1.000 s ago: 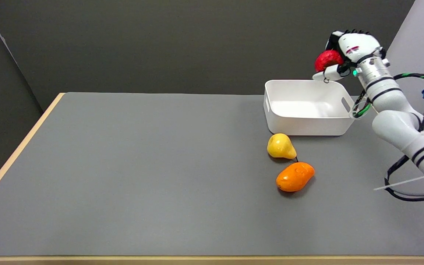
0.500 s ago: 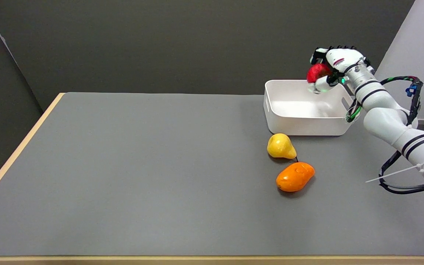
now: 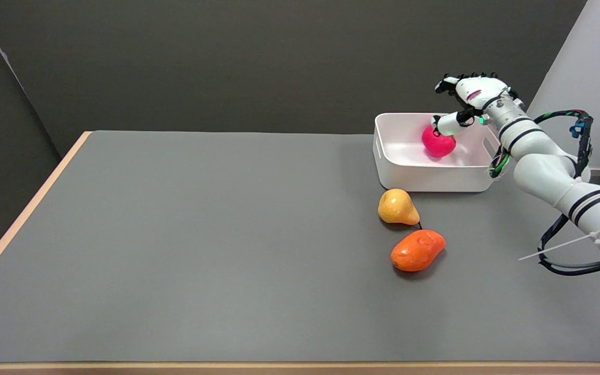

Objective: Place tomato into white box.

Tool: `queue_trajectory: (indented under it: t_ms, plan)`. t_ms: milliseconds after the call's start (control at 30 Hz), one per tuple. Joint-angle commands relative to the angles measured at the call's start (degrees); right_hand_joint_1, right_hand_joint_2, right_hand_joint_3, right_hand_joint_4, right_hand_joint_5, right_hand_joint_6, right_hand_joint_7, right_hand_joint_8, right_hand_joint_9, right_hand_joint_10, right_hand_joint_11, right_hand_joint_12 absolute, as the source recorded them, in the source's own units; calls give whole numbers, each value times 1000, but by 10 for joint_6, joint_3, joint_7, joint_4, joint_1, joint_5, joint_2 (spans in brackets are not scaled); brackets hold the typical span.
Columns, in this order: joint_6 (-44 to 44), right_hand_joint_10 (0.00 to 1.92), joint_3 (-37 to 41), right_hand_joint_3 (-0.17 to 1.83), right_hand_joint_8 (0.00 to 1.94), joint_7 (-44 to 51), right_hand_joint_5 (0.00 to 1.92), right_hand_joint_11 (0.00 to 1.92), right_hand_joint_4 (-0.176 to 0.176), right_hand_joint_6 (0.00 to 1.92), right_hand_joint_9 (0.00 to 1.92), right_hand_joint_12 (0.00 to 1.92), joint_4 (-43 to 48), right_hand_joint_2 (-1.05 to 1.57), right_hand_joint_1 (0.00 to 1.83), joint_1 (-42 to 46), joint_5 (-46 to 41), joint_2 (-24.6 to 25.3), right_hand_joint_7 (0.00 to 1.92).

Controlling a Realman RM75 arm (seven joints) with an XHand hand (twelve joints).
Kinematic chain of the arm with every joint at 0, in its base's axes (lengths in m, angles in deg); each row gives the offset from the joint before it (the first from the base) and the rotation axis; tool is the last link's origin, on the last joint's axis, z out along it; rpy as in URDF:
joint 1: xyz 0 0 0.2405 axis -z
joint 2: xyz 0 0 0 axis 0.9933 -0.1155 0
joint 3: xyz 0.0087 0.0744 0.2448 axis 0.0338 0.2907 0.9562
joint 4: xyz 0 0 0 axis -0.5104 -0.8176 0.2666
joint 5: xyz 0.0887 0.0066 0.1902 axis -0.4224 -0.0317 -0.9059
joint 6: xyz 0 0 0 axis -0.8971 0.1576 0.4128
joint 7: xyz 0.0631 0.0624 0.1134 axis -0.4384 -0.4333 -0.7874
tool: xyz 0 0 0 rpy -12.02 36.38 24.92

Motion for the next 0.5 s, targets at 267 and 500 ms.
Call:
queue_trajectory:
  t_ms: [267, 500]
  plan:
    - [54, 701, 123, 974, 338, -62, 215, 233, 89, 474, 237, 1342, 233, 645, 315, 150, -65, -25, 240]
    - [70, 391, 151, 1031, 152, -122, 48, 46, 74, 295, 24, 1032, 354, 651, 40, 197, -95, -31, 11]
